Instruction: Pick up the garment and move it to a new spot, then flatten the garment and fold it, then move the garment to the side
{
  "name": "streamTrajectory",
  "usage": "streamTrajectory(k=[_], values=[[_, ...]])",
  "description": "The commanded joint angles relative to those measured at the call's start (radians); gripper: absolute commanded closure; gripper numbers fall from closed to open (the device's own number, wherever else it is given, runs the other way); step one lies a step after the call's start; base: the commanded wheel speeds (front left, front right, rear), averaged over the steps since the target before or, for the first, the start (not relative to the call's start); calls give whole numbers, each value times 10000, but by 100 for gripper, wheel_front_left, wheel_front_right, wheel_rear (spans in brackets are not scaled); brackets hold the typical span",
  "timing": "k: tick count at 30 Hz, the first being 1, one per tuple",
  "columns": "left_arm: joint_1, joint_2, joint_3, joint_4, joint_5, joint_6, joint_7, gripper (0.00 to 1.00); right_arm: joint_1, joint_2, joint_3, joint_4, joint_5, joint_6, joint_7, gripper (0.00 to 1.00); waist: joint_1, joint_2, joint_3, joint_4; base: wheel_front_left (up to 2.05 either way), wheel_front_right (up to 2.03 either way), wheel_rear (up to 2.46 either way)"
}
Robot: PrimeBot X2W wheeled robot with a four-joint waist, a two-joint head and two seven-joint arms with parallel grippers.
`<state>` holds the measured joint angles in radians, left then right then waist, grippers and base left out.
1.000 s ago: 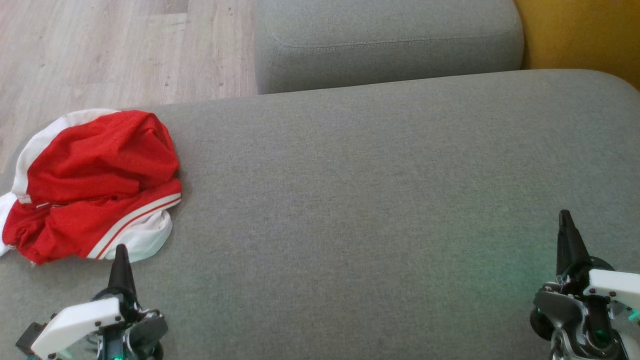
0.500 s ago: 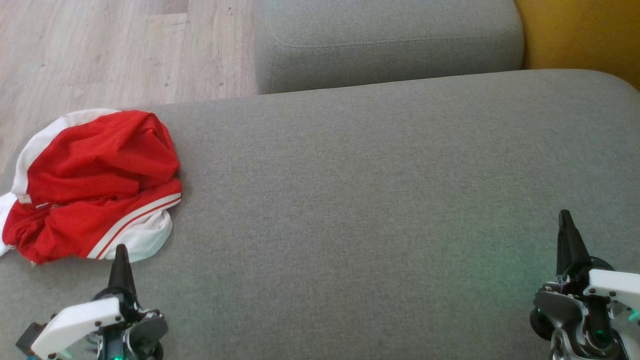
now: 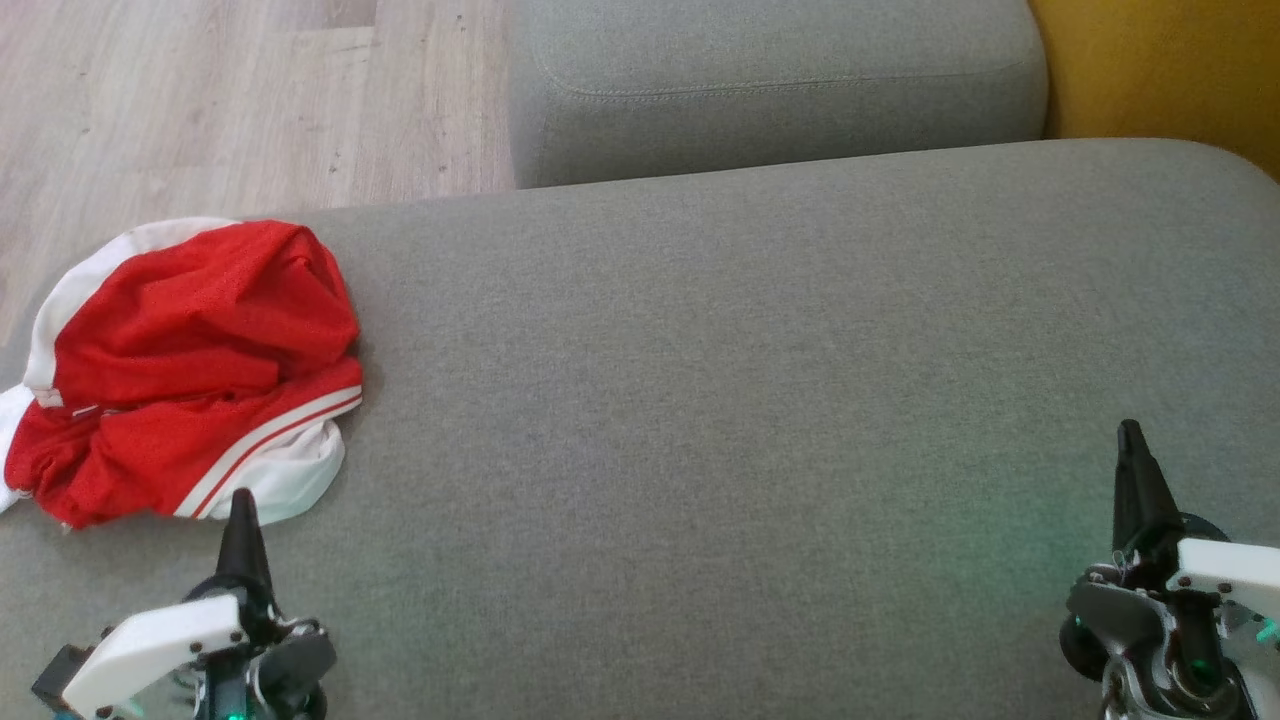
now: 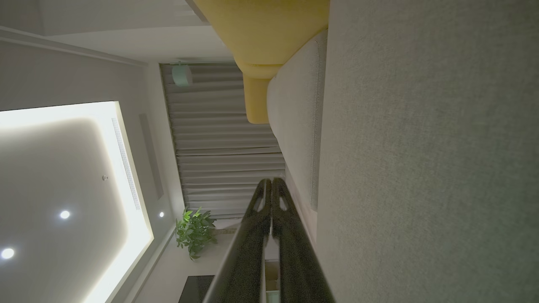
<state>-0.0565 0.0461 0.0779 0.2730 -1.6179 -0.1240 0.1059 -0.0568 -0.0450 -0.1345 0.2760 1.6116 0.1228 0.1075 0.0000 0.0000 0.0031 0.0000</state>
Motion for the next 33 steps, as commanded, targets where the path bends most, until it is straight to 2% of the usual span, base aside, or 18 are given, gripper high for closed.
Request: streamTrajectory(k=[1,2,7,17,33], values=[[-514,41,355,-281,89,-67,70,100,-511,-52,211,-313,-26,79,54,100,0,0,0,0,0,0,0],[0,0,0,0,0,0,0,0,0,0,0,0,0,0,0,0,0,0,0,0,0,0,0],[316,-11,-101,576,9,7,-26,0,347,42,42,599,2,-1,-14,0,0,0,6,0,0,0,0],[328,-7,-193,332,630,1,-320,0,251,5,438,496,-444,5,-318,0,0,0,7,-2,0,0,0],[392,-1,-384,-151,2904,256,-760,0,161,20,899,114,-3211,15,-760,0,0,0,26,-5,0,0,0]])
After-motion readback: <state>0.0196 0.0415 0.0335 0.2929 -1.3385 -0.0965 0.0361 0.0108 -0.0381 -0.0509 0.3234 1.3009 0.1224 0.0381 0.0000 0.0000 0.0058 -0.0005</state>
